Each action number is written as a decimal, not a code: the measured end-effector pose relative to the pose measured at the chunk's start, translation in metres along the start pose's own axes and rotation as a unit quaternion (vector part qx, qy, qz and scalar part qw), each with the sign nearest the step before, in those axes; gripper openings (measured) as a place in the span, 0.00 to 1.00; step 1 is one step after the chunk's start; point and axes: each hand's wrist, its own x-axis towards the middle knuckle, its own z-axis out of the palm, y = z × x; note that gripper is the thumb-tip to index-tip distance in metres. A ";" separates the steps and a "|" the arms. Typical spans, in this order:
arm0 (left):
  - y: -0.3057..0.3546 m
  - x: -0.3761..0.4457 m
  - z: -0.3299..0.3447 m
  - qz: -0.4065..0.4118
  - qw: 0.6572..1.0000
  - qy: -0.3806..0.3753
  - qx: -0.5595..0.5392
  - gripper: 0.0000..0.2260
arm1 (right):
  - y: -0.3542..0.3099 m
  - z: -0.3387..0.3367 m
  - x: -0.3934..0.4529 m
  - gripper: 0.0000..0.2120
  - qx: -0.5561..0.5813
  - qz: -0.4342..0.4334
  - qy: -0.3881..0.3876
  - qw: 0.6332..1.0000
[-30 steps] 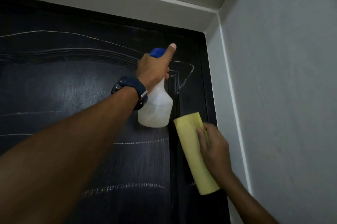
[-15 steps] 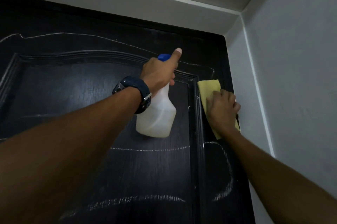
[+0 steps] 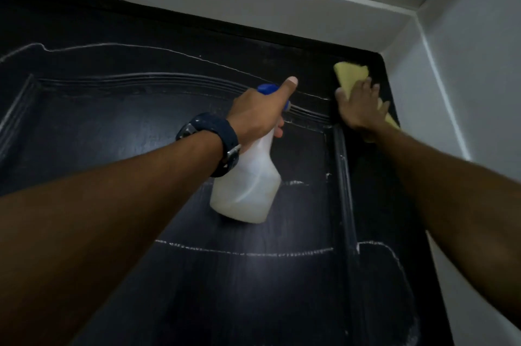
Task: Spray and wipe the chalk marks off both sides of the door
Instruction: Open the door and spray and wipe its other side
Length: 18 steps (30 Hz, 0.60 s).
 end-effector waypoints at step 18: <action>0.011 0.028 -0.012 0.033 0.996 -0.003 0.078 0.25 | -0.033 -0.016 0.040 0.48 0.046 0.066 -0.006 0.997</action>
